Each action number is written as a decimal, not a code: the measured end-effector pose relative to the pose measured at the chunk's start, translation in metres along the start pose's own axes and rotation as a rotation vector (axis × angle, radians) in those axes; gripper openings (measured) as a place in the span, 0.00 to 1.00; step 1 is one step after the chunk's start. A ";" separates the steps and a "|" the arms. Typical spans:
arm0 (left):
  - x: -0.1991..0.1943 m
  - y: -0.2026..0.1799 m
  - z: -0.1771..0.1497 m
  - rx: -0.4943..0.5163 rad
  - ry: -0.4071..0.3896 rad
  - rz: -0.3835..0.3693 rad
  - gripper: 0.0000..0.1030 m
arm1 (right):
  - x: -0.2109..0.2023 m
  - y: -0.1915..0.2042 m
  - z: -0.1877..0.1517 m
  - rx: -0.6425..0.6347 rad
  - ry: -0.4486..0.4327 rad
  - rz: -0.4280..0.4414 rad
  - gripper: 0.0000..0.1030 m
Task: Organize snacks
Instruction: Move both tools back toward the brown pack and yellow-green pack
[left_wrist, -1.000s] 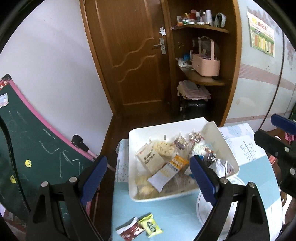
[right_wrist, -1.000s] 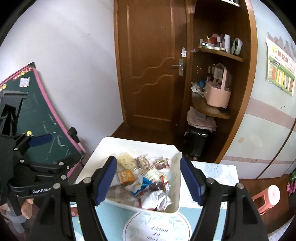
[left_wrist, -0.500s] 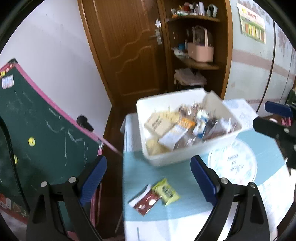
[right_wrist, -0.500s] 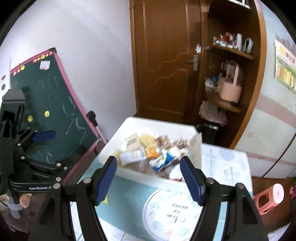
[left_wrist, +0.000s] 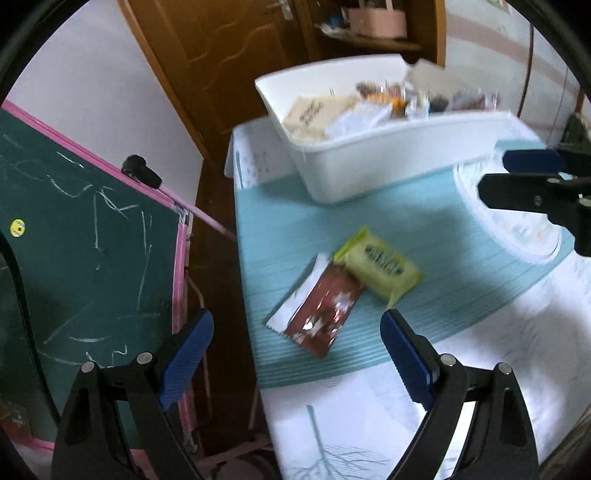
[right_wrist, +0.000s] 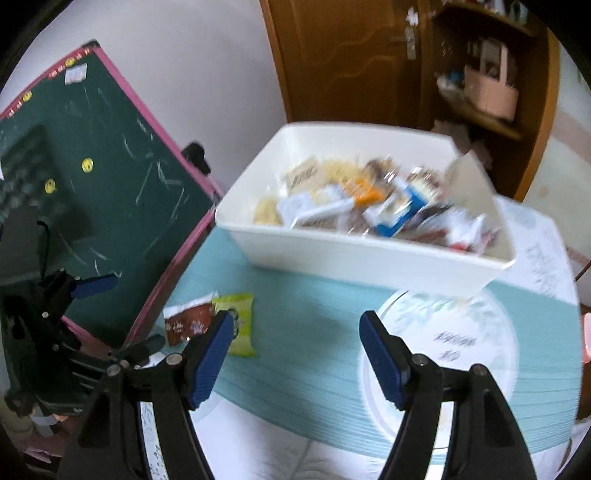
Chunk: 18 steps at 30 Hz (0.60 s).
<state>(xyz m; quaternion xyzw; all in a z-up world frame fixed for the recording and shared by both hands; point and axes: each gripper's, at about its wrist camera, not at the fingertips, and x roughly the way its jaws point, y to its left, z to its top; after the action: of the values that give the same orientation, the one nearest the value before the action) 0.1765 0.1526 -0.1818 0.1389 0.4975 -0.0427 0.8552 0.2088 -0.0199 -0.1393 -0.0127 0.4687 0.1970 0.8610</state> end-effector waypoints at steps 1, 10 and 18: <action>0.004 0.001 -0.001 0.002 0.006 -0.003 0.89 | 0.009 0.004 -0.002 -0.004 0.014 0.003 0.69; 0.041 0.011 -0.008 -0.003 0.074 -0.079 0.89 | 0.073 0.035 -0.006 -0.032 0.114 0.033 0.69; 0.050 0.011 -0.003 -0.001 0.077 -0.099 0.89 | 0.103 0.040 -0.010 -0.062 0.161 0.030 0.65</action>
<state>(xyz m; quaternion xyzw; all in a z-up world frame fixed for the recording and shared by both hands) 0.2011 0.1673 -0.2242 0.1150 0.5364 -0.0793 0.8323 0.2365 0.0485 -0.2225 -0.0481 0.5305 0.2224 0.8166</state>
